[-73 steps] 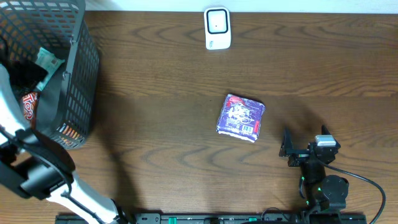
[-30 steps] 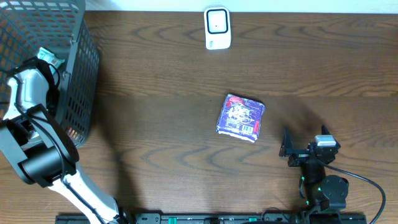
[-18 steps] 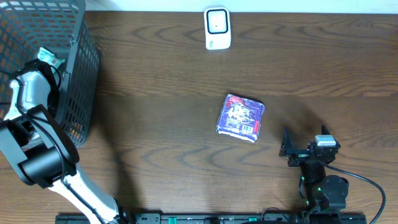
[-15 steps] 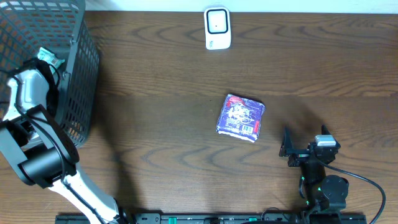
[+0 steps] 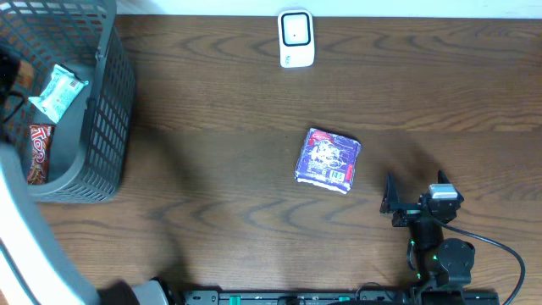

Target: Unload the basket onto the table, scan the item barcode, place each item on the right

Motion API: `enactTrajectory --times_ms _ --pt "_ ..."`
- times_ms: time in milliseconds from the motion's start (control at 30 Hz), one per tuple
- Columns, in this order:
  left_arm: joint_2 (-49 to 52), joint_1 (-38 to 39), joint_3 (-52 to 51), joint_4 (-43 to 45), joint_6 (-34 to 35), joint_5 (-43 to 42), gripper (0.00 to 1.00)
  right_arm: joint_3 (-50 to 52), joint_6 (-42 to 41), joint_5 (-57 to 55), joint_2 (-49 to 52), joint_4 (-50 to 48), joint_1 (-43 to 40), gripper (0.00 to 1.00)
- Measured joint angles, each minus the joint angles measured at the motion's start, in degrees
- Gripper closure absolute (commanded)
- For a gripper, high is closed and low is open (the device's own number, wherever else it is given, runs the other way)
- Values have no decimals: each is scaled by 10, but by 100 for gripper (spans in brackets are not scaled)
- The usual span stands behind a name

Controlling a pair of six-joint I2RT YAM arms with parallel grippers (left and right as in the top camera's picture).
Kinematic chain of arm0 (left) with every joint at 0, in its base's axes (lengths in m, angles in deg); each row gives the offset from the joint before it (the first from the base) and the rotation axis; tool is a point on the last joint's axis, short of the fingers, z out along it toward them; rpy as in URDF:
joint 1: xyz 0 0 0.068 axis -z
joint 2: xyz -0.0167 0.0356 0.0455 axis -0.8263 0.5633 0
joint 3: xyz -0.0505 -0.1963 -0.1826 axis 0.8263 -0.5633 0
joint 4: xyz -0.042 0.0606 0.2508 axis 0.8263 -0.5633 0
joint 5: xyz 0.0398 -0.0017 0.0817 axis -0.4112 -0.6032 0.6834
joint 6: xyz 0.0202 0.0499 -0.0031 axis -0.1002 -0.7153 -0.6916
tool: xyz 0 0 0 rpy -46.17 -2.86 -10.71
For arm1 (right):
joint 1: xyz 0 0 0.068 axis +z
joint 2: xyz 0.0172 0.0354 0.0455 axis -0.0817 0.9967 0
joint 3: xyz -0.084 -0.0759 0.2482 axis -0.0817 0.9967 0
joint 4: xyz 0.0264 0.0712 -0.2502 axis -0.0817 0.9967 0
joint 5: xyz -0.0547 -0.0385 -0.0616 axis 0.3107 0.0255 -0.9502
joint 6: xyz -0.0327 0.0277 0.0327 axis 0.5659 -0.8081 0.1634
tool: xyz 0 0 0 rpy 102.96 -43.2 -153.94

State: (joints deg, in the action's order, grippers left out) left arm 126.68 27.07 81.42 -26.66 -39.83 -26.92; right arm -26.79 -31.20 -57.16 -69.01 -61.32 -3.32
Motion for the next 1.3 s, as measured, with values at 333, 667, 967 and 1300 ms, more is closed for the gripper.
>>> enactTrajectory --times_ms 333,667,967,1300 --pt "-66 209 0 0 -32 -129 92 0 0 0 0 0 0 1" --pt "78 456 -34 -73 -148 -132 92 0 0 0 0 0 0 1" --pt "267 552 -35 -106 -172 -59 83 0 0 0 0 0 0 1" --pt "393 586 -36 -107 -178 -45 14 0 0 0 0 0 0 1"
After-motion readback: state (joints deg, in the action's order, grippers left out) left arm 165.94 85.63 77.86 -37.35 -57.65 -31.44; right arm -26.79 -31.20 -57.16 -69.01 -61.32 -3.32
